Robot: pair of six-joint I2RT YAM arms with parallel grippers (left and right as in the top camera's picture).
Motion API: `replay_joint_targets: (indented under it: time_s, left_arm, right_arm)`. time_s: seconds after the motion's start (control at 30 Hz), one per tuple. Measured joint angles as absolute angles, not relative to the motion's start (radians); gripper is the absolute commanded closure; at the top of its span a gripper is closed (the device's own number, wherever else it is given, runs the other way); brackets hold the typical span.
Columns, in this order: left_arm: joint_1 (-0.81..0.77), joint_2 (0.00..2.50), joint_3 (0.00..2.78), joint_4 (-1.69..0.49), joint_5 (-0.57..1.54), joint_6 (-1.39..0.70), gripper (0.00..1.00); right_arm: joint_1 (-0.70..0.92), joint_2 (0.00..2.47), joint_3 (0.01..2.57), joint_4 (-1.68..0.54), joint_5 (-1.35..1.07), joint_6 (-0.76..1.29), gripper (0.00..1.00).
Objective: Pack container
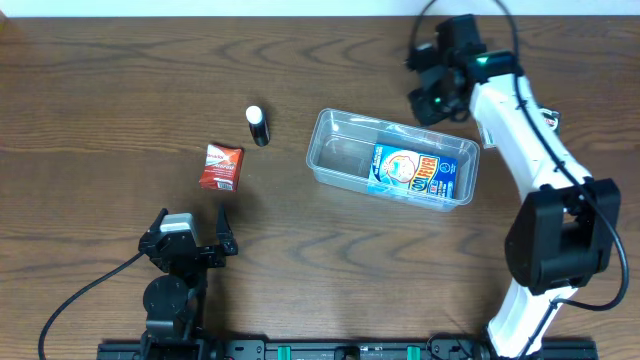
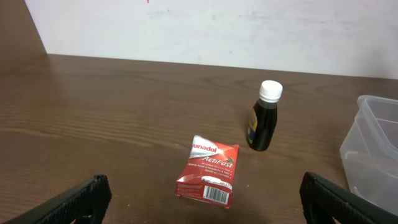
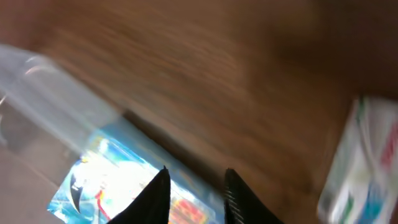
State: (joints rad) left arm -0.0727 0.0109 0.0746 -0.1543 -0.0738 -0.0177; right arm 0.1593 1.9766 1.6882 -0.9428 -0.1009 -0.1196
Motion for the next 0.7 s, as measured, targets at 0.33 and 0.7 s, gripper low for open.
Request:
replay_joint_targets:
  time_s: [0.33, 0.7]
  left_arm:
    - [-0.073, 0.011, 0.075, -0.154, -0.074, -0.018, 0.02]
    - [-0.073, 0.011, 0.075, -0.155, -0.073, -0.018, 0.02]
  right_arm:
    - [-0.053, 1.797, 1.685, -1.188, -0.100, 0.097, 0.64]
    - [-0.076, 1.721, 1.504, -1.149, -0.153, 0.129, 0.63]
